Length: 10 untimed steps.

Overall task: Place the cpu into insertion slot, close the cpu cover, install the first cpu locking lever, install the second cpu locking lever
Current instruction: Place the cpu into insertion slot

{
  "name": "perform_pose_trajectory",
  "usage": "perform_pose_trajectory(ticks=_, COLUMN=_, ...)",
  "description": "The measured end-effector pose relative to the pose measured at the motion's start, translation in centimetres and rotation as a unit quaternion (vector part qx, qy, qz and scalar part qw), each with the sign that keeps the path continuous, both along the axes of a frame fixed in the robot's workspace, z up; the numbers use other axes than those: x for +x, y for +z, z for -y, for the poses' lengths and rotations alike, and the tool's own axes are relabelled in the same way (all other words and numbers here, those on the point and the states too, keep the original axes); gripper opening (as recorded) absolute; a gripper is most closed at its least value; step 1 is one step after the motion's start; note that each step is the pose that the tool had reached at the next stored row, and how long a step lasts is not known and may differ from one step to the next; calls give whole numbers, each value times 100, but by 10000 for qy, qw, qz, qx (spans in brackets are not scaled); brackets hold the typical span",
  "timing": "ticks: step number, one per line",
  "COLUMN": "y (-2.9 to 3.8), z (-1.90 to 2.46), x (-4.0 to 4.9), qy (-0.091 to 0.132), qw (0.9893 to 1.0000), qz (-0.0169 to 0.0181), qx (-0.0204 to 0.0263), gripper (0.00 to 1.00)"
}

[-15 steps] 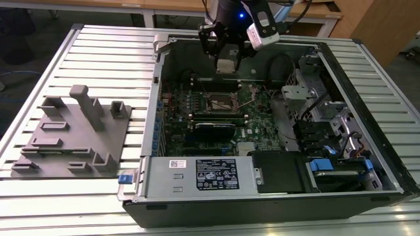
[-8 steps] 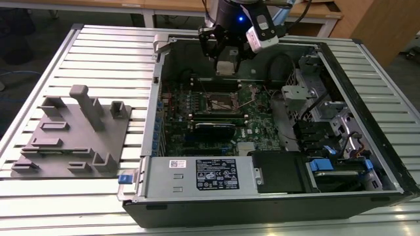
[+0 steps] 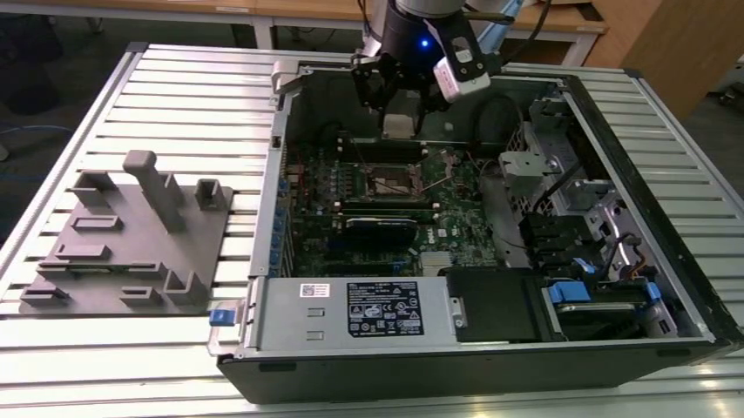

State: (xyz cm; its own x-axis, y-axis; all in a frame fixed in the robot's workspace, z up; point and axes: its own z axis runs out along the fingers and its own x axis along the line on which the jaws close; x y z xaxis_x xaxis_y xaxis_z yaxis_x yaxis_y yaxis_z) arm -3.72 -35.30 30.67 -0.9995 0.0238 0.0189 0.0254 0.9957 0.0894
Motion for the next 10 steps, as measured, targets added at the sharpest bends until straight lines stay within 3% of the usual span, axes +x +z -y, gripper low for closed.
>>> perform_pose_trajectory(ticks=10, y=-27, z=0, x=0, qy=2, qw=10000, qz=0, qx=1, gripper=54)
